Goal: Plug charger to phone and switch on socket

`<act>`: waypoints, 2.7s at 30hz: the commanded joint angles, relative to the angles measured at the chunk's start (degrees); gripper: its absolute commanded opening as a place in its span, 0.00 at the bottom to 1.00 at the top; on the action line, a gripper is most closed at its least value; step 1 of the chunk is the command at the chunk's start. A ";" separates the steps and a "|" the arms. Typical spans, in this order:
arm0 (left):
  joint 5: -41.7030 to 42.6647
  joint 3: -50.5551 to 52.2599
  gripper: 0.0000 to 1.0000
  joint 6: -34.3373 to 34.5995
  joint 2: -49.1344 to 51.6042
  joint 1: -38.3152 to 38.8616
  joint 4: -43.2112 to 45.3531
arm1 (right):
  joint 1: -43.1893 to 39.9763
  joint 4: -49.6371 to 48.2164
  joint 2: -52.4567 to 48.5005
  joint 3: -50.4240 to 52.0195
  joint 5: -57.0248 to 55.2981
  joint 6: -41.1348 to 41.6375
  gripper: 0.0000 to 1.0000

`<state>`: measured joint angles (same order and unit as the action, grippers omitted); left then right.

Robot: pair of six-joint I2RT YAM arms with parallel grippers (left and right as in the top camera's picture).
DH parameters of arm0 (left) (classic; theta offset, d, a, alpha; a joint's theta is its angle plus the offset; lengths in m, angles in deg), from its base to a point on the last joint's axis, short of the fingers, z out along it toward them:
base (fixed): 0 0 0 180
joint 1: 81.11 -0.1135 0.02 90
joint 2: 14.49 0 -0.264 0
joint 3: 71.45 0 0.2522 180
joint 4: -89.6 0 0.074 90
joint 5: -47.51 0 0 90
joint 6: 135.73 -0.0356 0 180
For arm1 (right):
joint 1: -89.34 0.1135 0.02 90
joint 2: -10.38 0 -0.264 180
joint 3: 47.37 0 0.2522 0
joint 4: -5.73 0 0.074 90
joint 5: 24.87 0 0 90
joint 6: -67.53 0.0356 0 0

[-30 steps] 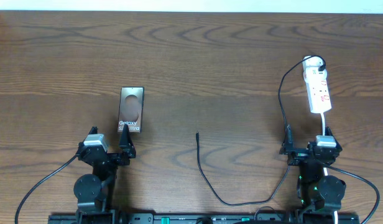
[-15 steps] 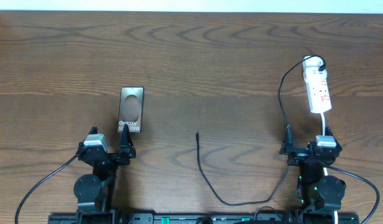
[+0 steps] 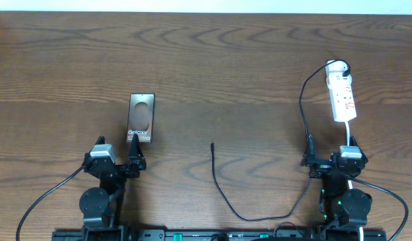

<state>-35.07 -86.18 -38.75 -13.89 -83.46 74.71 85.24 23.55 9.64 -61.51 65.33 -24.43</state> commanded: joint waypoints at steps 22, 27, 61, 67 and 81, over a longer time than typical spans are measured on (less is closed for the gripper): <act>1.79 0.70 0.87 -0.96 -0.35 0.07 -2.29 | 0.46 0.26 0.02 0.07 0.13 -0.26 0.99; 1.79 0.70 0.87 -0.96 -0.37 0.07 -2.29 | 0.46 0.26 0.02 0.07 0.13 -0.26 0.99; 1.79 0.70 0.87 -0.96 -0.31 0.07 -2.27 | 0.46 0.26 0.02 0.07 0.13 -0.24 0.99; 1.79 0.70 0.87 -0.96 -0.31 0.07 -2.29 | 0.46 0.26 0.02 0.07 0.13 -0.24 0.99; 3.54 0.70 0.87 -0.50 -0.31 0.07 -1.09 | 0.46 0.26 0.02 0.07 0.13 -0.26 0.99</act>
<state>-34.22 -86.18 -38.73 -13.89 -83.46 74.86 85.24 23.55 9.64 -61.51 65.33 -24.43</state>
